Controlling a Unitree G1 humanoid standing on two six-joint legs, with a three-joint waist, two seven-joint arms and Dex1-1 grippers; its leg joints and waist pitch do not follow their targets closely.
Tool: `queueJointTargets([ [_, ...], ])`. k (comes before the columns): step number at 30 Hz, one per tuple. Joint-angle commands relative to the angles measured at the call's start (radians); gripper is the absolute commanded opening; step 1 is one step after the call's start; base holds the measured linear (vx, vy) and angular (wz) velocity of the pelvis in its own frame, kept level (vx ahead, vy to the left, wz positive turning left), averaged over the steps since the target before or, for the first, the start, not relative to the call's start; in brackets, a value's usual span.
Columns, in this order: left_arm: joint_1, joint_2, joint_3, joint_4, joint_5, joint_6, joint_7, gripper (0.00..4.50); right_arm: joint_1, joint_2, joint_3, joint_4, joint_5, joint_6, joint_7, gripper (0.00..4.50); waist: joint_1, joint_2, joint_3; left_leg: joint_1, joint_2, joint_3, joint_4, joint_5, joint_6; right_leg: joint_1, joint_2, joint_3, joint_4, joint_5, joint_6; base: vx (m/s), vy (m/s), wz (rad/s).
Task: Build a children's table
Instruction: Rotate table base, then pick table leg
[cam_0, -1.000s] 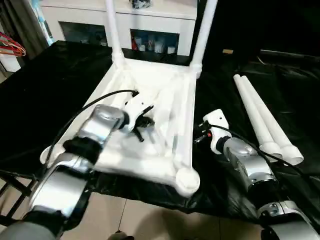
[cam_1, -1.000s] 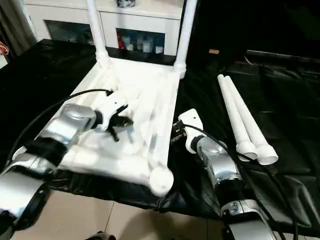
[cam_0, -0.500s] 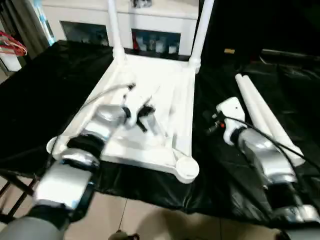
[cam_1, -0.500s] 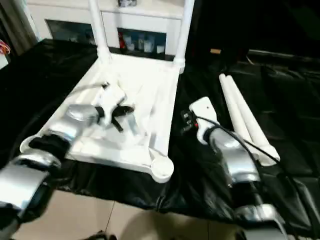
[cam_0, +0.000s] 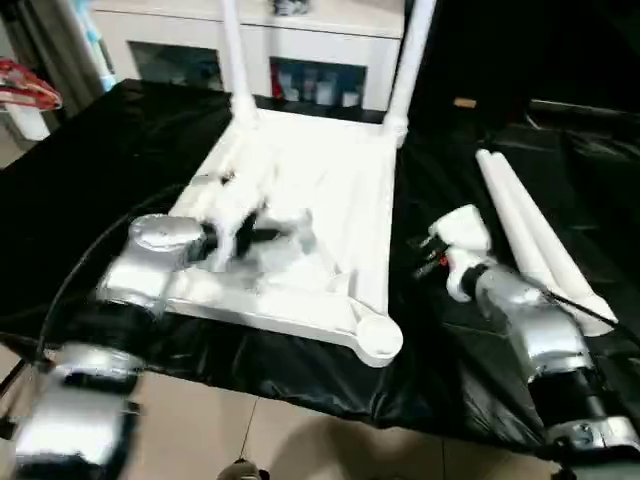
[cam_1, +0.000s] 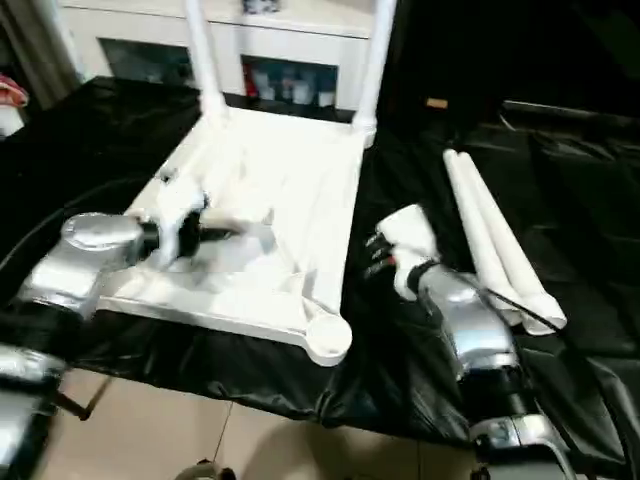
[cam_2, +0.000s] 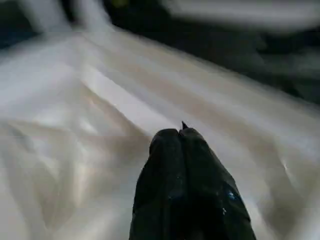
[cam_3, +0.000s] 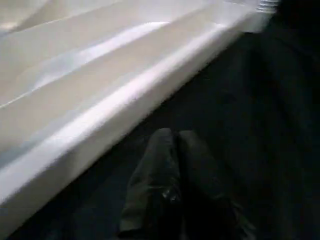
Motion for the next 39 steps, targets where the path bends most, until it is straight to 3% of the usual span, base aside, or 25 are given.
queueJointTargets([
  [1,0.024,-0.008,0.02,-0.075,-0.019,0.045,0.039,0.44,-0.019,-0.015,-0.046,-0.012,0.001,0.04,-0.054,0.53,-0.001,0.001,-0.075,0.014,0.013,-0.001,-0.066,-0.204,-0.013,0.052,-0.05,0.035,-0.062,-0.135,-0.215,0.0,0.0,0.0],
  [4,0.047,-0.02,0.013,-0.134,-0.023,0.077,0.042,0.66,-0.043,-0.02,-0.078,0.007,-0.001,0.065,-0.11,0.74,-0.007,-0.001,-0.074,0.014,0.01,0.0,-0.066,-0.202,-0.016,0.051,-0.047,0.034,-0.067,-0.16,-0.201,0.0,0.0,0.0],
  [9,0.061,-0.054,-0.015,-0.209,-0.024,0.11,0.075,1.05,-0.123,-0.056,-0.148,0.075,-0.004,0.181,-0.205,1.17,-0.013,0.0,-0.074,0.016,0.009,0.0,-0.065,-0.211,-0.026,0.05,-0.043,0.033,-0.068,-0.172,-0.194,0.0,0.0,0.0],
  [13,0.072,-0.061,-0.071,-0.239,-0.004,0.058,0.05,1.38,-0.176,-0.085,-0.177,0.15,0.003,0.218,-0.223,1.51,-0.011,-0.004,-0.077,0.012,0.007,0.002,-0.061,-0.184,-0.018,0.053,-0.043,0.034,-0.065,-0.134,-0.194,0.0,0.0,0.0],
  [15,0.079,-0.061,-0.085,-0.26,-0.001,0.072,0.036,1.69,-0.191,-0.092,-0.179,0.178,0.003,0.231,-0.232,1.75,-0.011,-0.003,-0.078,0.013,0.007,0.002,-0.06,-0.175,-0.016,0.052,-0.042,0.033,-0.063,-0.121,-0.198,0.0,0.0,0.0],
  [23,0.09,-0.051,-0.13,-0.31,-0.006,0.103,-0.023,2.19,-0.258,-0.132,-0.181,0.328,-0.007,0.229,-0.239,2.27,-0.012,-0.009,-0.076,0.013,0.007,0.005,-0.057,-0.184,-0.013,0.052,-0.043,0.032,-0.064,-0.151,-0.204,0.0,0.0,0.0],
  [33,0.106,-0.023,-0.169,-0.331,0.01,0.109,-0.039,3.01,-0.334,-0.189,-0.138,0.525,-0.046,0.184,-0.209,3.03,-0.012,-0.01,-0.079,0.011,0.007,0.007,-0.053,-0.172,-0.003,0.053,-0.042,0.03,-0.059,-0.13,-0.217,0.0,0.0,0.0],
  [39,0.11,-0.01,-0.178,-0.339,0.01,0.113,-0.039,3.04,-0.377,-0.199,-0.131,0.636,-0.033,0.201,-0.142,3.16,-0.011,-0.012,-0.079,0.01,0.008,0.009,-0.051,-0.18,0.002,0.053,-0.041,0.029,-0.058,-0.135,-0.231,0.0,0.0,0.0],
])
